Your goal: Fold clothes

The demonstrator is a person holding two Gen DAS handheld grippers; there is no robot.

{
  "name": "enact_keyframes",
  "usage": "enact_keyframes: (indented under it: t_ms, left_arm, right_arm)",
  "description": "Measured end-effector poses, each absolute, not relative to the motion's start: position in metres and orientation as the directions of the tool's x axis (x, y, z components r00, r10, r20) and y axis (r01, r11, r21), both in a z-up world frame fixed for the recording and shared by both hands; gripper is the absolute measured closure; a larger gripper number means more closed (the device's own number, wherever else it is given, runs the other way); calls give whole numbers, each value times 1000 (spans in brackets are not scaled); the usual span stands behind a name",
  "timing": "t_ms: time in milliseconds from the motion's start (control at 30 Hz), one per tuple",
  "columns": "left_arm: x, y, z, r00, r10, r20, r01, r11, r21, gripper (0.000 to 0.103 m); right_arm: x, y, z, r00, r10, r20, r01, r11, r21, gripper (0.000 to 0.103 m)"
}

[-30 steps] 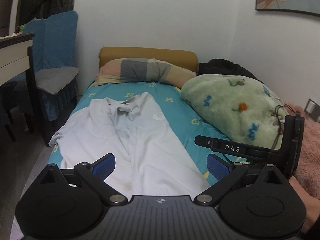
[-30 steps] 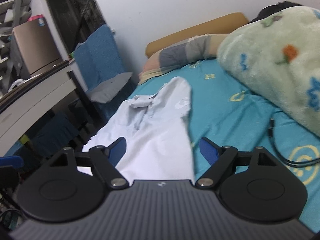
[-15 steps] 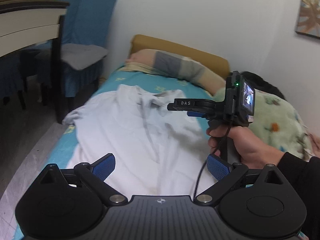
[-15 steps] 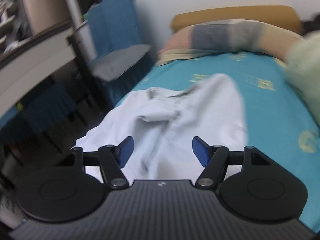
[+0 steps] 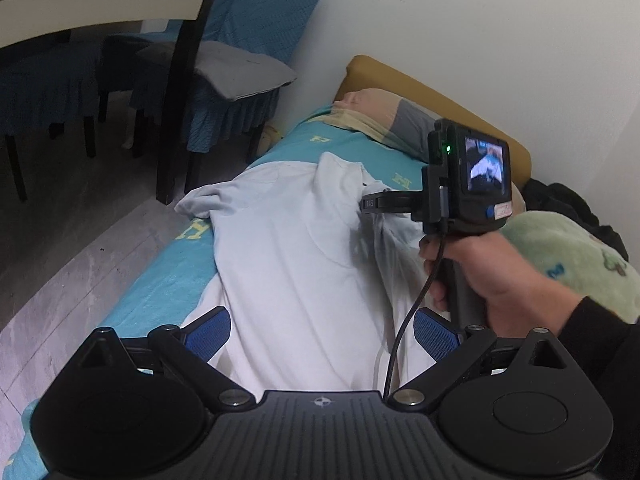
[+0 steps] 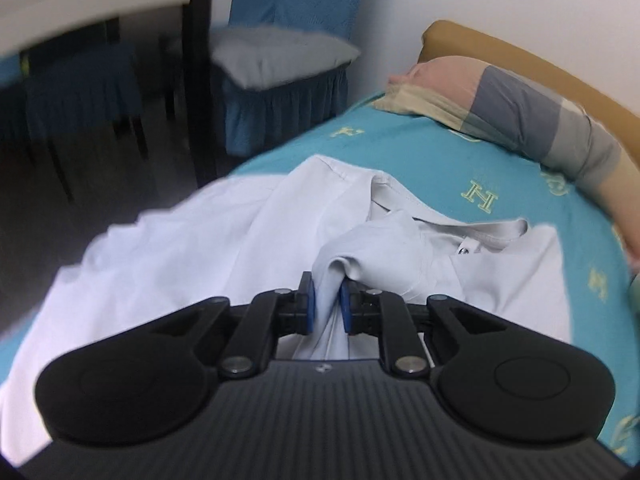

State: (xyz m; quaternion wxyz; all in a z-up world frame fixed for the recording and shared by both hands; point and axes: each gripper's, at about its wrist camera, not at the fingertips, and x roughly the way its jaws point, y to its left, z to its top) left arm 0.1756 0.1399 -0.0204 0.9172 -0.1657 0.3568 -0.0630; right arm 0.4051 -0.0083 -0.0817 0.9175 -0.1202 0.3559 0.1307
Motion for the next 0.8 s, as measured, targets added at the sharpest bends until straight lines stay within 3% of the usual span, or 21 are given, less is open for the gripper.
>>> enact_keyframes:
  t_ms: [133,200,367,667,800]
  left_arm:
    - [174,151,-20,732,-241,-637,-31,922,-385,4]
    - [175,154,-19,731,-241,-638,-39,919,-393,4]
    - [175,164,-19,728,-247,-640,-66,904,-423,4]
    - [180,174,-31,700,-208,-683,-136,900,-413,4]
    - [182,176,-36,693,-189,-696,-153,904,-399,4]
  right_arm:
    - [409,-5,-68,656,139,-742,-339,932,-126,33]
    - [403,0,-56,691,134,-710,-327,934,-143,25]
    - [401,40,-40,725,159,-671,-363,915,-175,22]
    - [421,172,-88,554,298,-777,-689,688,-228,22]
    - [431,215,-120,490,213,-845,-743,608,-278,23]
